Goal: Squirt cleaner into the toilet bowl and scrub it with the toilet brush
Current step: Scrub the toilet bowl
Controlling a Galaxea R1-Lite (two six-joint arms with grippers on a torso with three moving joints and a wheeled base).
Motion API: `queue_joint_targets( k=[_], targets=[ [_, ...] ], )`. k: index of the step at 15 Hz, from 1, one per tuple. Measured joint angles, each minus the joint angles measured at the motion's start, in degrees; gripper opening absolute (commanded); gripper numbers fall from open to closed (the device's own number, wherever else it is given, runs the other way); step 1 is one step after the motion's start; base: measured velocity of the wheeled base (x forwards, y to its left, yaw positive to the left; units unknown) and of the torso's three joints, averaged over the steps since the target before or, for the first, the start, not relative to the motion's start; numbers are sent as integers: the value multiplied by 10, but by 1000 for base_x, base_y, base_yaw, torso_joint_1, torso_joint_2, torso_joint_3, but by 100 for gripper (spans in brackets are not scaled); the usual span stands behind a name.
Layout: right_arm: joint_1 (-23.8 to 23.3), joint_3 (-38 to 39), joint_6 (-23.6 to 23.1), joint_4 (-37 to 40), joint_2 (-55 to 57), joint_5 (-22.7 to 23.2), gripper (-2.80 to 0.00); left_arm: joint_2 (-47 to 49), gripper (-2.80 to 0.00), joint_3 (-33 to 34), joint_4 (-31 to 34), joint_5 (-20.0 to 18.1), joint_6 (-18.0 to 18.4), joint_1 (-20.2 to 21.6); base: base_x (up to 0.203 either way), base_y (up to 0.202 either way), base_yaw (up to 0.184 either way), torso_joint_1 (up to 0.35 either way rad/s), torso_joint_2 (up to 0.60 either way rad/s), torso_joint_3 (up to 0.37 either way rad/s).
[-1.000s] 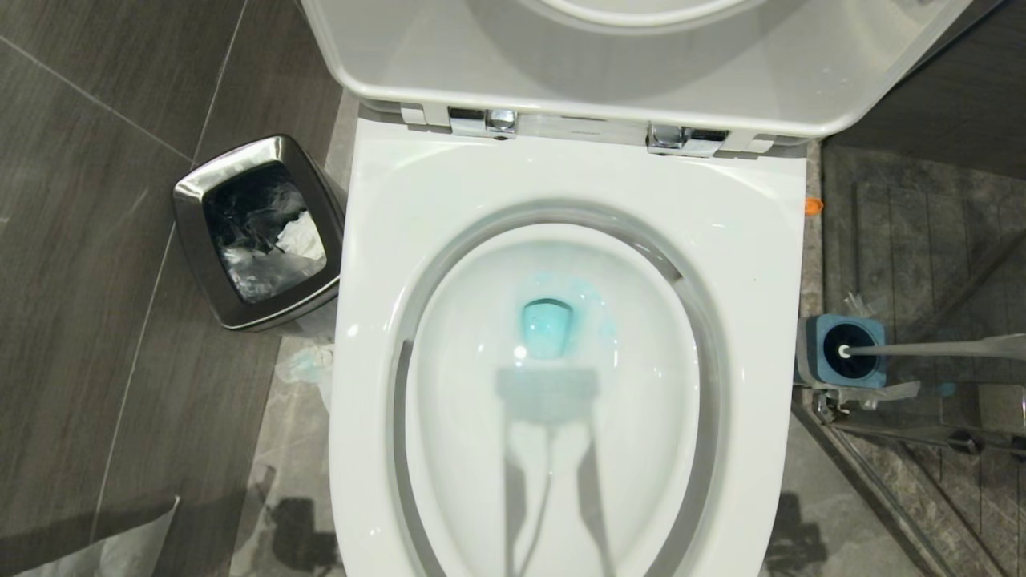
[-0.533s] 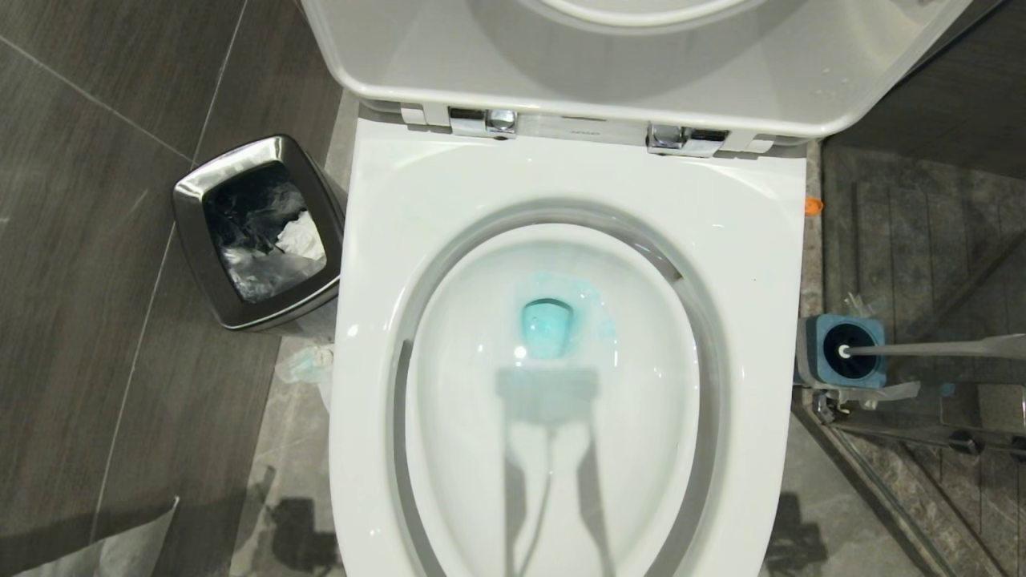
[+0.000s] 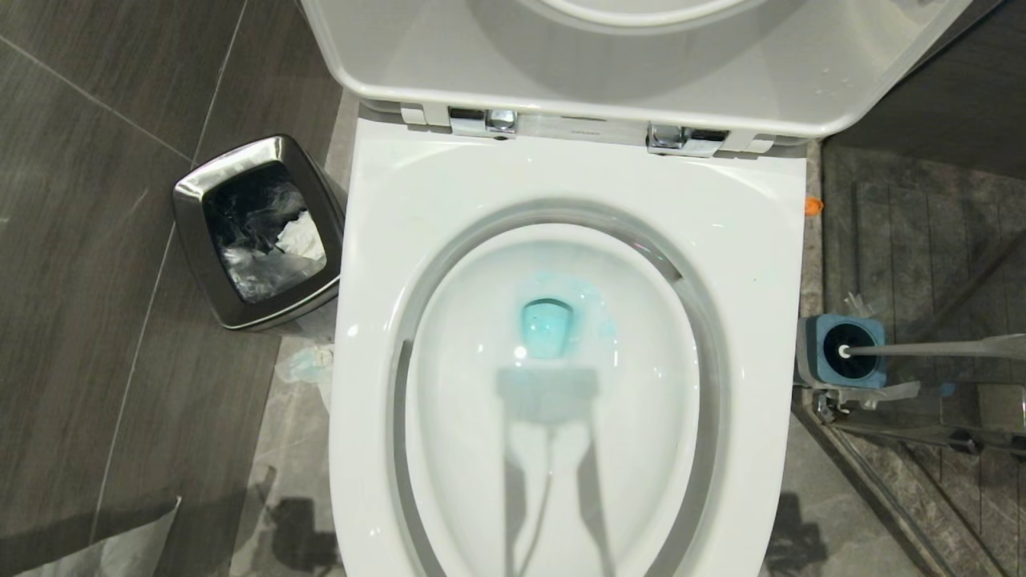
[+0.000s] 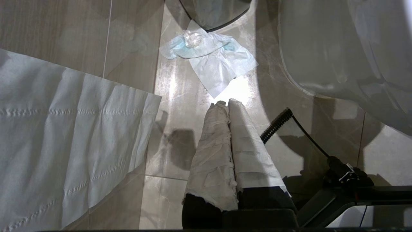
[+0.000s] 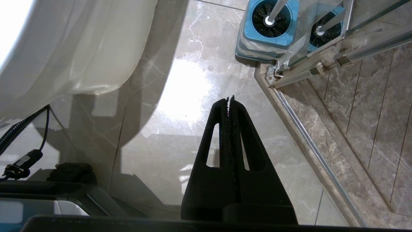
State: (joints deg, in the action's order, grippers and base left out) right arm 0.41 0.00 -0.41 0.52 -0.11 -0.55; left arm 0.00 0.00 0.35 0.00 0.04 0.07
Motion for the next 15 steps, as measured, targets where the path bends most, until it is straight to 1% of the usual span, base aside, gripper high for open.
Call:
queue_joint_targets(
  k=[15],
  targets=[
    [0, 0, 0, 0, 0, 0, -280, 0, -280, 0, 0, 0, 1, 0, 0, 0, 0, 0, 0, 0]
  ],
)
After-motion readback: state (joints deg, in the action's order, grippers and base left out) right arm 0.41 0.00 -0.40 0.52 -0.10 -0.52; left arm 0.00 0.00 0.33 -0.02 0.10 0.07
